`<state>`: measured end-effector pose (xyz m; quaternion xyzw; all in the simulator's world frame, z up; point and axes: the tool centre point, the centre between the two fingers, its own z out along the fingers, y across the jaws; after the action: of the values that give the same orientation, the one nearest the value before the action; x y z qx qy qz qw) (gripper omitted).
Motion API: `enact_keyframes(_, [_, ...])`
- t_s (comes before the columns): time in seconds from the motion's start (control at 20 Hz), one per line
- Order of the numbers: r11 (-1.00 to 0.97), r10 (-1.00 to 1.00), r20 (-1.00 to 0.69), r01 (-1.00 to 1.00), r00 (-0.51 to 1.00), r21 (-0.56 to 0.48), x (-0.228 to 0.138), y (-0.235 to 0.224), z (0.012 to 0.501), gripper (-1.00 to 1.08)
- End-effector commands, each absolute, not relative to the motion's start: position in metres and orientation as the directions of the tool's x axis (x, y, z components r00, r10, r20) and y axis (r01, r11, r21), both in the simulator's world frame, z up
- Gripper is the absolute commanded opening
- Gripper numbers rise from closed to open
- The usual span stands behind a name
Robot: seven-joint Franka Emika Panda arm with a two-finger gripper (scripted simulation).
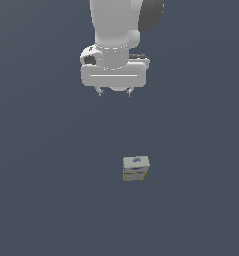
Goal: Pick up the object and move it to a goal position.
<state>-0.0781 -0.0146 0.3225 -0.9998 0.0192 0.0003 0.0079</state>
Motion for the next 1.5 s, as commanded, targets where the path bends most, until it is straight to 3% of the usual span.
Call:
enact_keyframes(0.0, [-0.999, -0.038, -0.001, -0.038, 0.999, -0.016, -0.078, -0.015, 0.322, 1.00])
enact_keyframes(0.75, [-1.000, 0.023, -0.034, 0.023, 0.999, -0.006, -0.081, 0.003, 0.312, 1.00])
enact_keyframes(1.45, [-0.991, -0.134, -0.032, -0.134, 0.991, -0.004, -0.059, 0.007, 0.306, 1.00])
